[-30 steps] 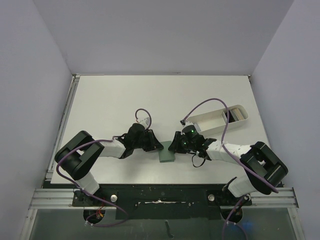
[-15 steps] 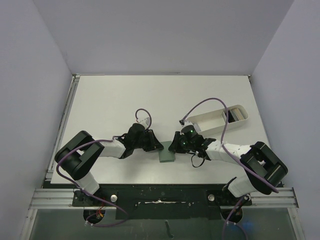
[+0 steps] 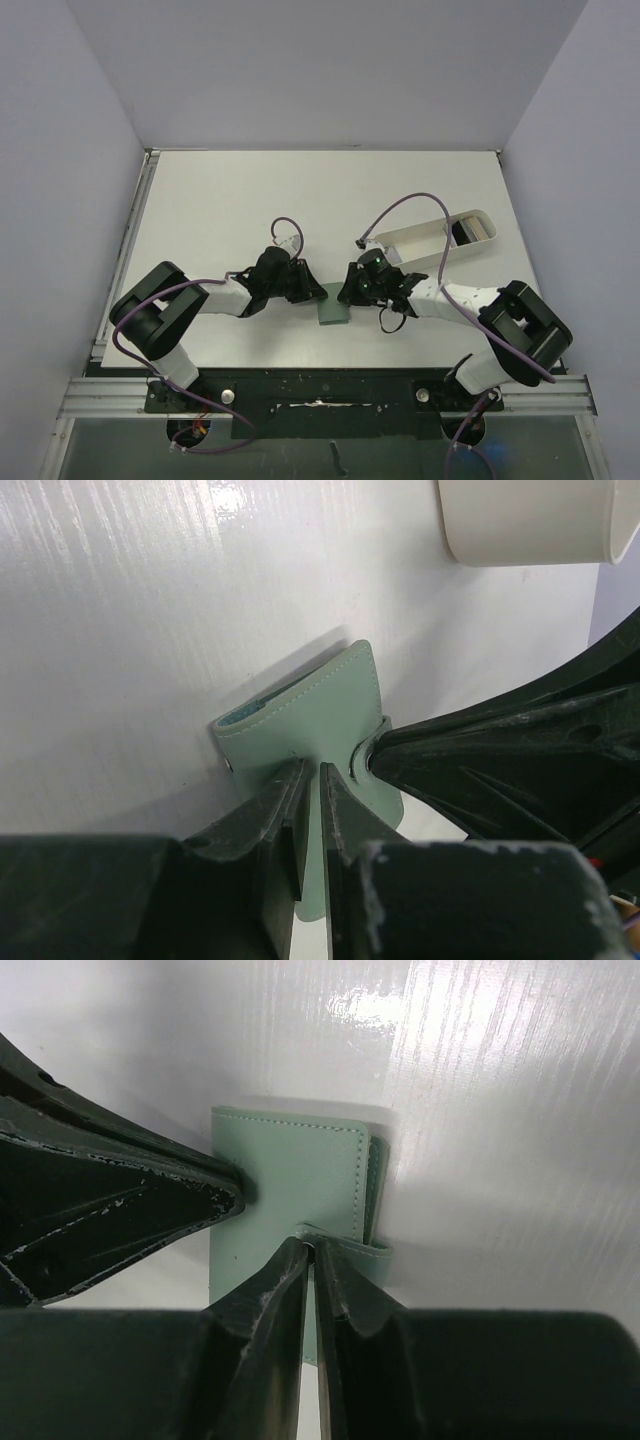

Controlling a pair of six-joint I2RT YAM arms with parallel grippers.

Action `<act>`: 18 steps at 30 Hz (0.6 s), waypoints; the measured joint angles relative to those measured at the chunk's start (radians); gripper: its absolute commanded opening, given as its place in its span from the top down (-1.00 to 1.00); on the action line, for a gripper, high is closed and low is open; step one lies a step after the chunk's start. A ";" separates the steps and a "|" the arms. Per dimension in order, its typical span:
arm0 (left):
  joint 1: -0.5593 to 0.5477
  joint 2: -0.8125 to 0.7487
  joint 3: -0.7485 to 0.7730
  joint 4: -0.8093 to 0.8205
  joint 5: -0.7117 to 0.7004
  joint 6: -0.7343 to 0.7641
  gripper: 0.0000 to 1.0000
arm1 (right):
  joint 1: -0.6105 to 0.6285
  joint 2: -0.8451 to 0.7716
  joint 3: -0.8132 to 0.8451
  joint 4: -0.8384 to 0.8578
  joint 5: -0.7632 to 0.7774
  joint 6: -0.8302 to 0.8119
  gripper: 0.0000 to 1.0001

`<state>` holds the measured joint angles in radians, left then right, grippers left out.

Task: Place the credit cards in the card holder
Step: Close the card holder at the center of the board.

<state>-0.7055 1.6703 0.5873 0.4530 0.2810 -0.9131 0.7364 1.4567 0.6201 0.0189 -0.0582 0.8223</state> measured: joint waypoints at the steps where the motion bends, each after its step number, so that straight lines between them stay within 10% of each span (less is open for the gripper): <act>1: 0.000 0.000 0.000 0.000 0.000 0.000 0.78 | 0.000 0.005 0.006 -0.007 0.002 -0.001 0.81; 18: 0.001 0.004 -0.009 0.022 0.002 -0.024 0.78 | 0.097 0.056 0.123 -0.162 0.171 -0.055 0.87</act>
<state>-0.7048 1.6741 0.5781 0.4751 0.2825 -0.9367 0.8337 1.5127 0.7429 -0.1432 0.1127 0.7677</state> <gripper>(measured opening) 0.106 0.075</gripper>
